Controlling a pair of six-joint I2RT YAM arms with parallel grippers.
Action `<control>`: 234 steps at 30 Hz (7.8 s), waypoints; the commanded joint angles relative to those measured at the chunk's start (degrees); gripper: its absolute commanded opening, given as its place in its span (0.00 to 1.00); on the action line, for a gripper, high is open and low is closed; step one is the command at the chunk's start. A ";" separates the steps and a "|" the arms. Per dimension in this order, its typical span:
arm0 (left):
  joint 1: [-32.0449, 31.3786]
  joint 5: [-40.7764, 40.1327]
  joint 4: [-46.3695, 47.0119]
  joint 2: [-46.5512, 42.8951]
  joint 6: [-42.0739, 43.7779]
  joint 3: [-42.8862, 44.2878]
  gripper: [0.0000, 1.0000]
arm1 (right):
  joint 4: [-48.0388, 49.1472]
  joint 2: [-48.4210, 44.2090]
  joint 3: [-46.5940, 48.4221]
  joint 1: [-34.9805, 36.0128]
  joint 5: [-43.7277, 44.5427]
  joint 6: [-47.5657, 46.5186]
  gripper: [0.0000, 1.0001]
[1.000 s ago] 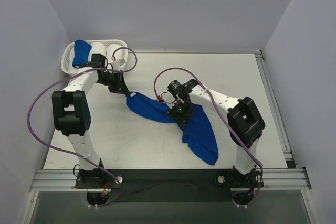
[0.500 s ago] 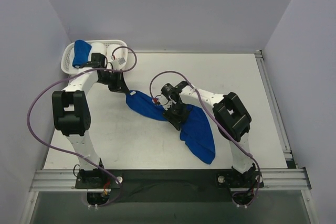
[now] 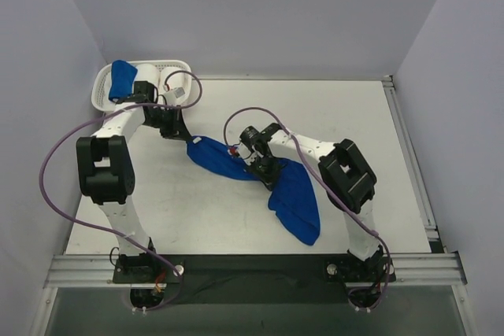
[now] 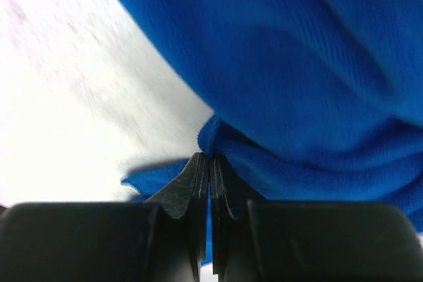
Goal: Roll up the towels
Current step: Flatten the towel
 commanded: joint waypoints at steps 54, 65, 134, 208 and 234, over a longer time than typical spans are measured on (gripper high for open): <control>11.86 0.50 -6.72 -8.50 10.11 1.63 0.00 | -9.92 -29.79 -14.05 -10.96 -25.68 -12.03 0.63; 10.63 1.03 -5.75 -7.36 9.15 1.27 0.00 | -4.73 -7.37 -4.46 -17.80 -18.65 1.25 0.61; 9.31 2.70 -2.68 -5.69 7.48 -0.66 0.00 | -9.56 -0.78 6.96 -6.46 -11.71 -5.78 0.36; 21.35 1.56 -17.70 -44.58 26.72 2.61 0.00 | -15.10 -56.72 7.51 -74.13 -35.35 -14.48 0.00; 3.34 -20.41 16.02 -26.27 11.26 -24.21 0.00 | 13.37 -25.94 -14.92 -55.86 -16.80 -4.91 0.00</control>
